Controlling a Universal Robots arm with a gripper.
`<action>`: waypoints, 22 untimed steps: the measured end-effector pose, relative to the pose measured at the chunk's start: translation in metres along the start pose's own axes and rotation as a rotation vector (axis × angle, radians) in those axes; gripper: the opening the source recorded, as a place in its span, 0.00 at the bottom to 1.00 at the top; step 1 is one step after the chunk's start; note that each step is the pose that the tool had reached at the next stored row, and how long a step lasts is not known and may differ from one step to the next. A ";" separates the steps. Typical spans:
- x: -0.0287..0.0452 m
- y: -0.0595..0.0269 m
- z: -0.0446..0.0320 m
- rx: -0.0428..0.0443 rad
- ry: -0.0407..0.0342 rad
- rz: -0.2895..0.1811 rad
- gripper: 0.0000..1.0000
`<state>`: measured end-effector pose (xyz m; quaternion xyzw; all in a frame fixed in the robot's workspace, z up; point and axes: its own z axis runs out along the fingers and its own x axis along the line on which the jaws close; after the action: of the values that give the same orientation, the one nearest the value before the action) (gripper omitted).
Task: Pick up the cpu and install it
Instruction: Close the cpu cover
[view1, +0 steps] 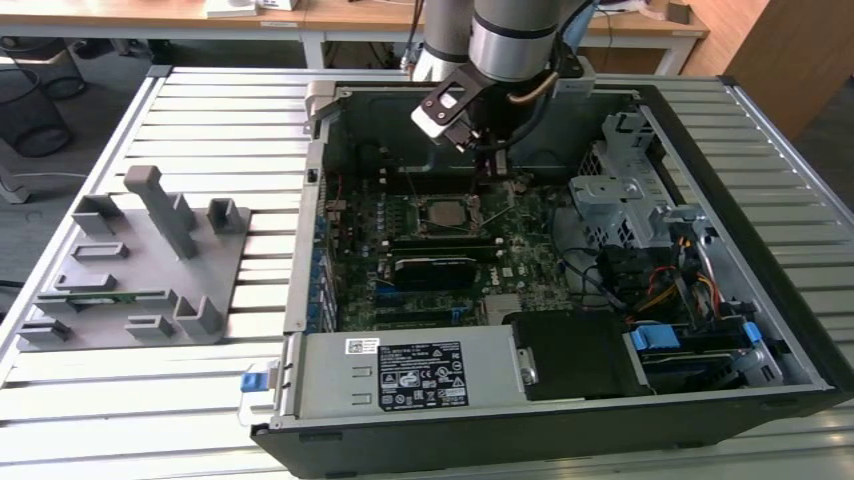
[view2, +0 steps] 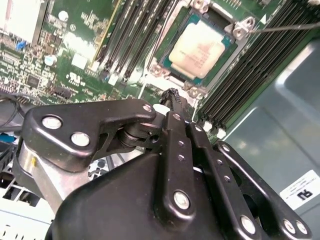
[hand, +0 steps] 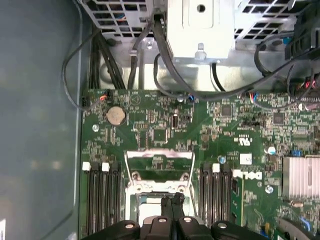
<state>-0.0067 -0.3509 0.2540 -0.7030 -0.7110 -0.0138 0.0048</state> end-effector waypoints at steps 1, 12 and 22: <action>0.0000 0.0010 0.0000 0.0000 0.0000 0.000 0.11; 0.0002 0.0060 -0.0081 0.0003 0.0003 0.000 0.11; 0.0001 0.0173 -0.0122 0.0011 0.0000 0.000 0.11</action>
<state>0.0105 -0.3509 0.2664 -0.7031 -0.7109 -0.0134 0.0052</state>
